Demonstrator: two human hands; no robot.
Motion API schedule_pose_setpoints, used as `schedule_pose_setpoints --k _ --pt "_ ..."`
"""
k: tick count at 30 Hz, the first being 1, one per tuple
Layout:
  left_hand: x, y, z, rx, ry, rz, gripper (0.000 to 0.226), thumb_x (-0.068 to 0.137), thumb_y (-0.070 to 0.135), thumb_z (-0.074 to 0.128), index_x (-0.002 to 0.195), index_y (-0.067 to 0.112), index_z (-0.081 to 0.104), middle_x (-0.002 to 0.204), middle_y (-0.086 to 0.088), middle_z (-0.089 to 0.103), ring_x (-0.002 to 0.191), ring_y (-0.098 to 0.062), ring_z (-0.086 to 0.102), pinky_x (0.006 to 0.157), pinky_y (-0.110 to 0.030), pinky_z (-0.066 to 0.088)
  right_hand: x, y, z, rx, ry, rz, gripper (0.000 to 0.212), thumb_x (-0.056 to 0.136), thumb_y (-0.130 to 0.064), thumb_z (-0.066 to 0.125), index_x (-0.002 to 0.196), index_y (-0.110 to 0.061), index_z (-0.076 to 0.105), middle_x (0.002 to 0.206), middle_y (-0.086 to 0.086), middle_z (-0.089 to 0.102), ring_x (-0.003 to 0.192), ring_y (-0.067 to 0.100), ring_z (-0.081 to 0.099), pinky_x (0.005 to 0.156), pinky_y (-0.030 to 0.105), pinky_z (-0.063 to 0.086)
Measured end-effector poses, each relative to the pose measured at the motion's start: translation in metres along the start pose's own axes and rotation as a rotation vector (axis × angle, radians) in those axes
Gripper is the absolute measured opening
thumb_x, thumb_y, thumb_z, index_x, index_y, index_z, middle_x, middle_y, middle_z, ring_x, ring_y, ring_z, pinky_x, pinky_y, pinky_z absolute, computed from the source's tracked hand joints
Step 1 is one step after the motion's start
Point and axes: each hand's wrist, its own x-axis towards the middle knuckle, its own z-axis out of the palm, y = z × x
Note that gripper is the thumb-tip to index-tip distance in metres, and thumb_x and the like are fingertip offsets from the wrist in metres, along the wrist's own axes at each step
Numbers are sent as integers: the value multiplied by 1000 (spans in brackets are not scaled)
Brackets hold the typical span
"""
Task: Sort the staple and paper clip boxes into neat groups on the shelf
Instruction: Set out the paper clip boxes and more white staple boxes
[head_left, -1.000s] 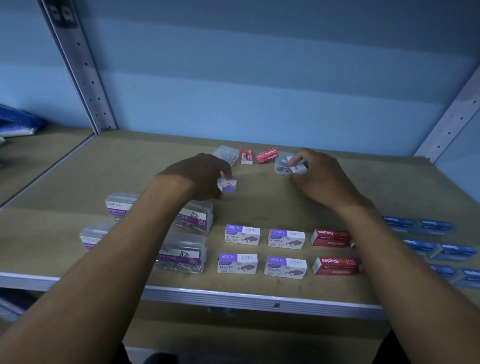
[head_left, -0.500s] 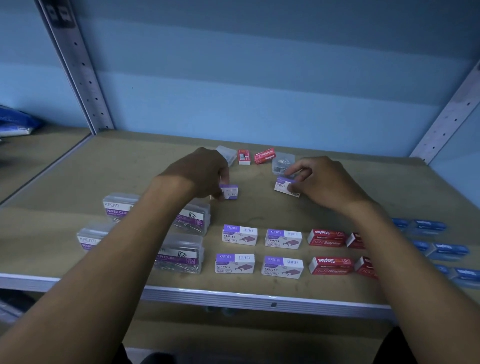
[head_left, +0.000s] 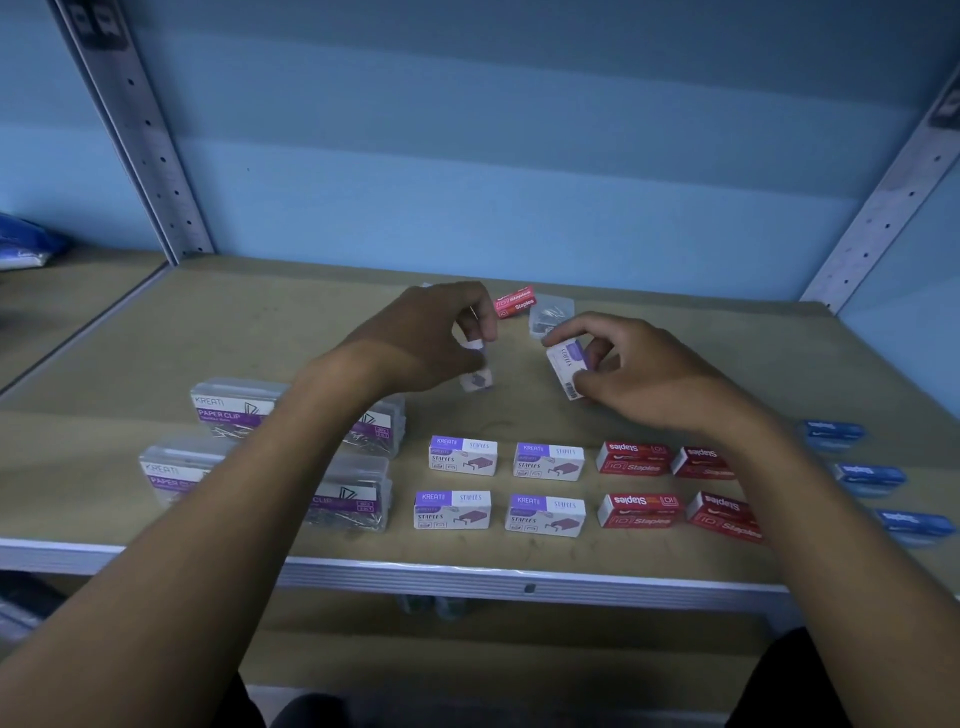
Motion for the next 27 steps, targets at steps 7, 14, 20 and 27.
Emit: schedule_pose_setpoints --k 7,14,20,27 --pt "-4 2 -7 -59 -16 -11 25 75 15 82 90 28 67 87 12 71 73 3 62 65 -10 45 4 10 3 105 49 -10 20 79 -22 75 93 -31 64 92 -10 73 66 -1 60 69 26 46" --pt "-7 -5 -12 30 -53 -63 31 72 20 85 94 33 68 86 16 73 81 -2 66 81 -31 52 3 10 4 167 -50 20 16 82 -23 75 93 -25 64 88 -14 77 78 7 64 79 33 46" --pt "-8 -4 -6 101 -121 -68 32 72 22 85 97 34 68 87 17 72 83 1 64 77 -25 50 5 12 1 63 -58 37 13 82 -32 77 93 -34 70 92 -13 75 88 9 68 87 37 51" --pt "-7 -5 -2 211 -157 -72 29 74 20 84 100 28 73 95 15 68 79 6 57 63 -10 38 5 11 -3 -14 -62 102 11 92 -34 61 95 -40 70 82 -4 71 69 12 58 65 32 42"
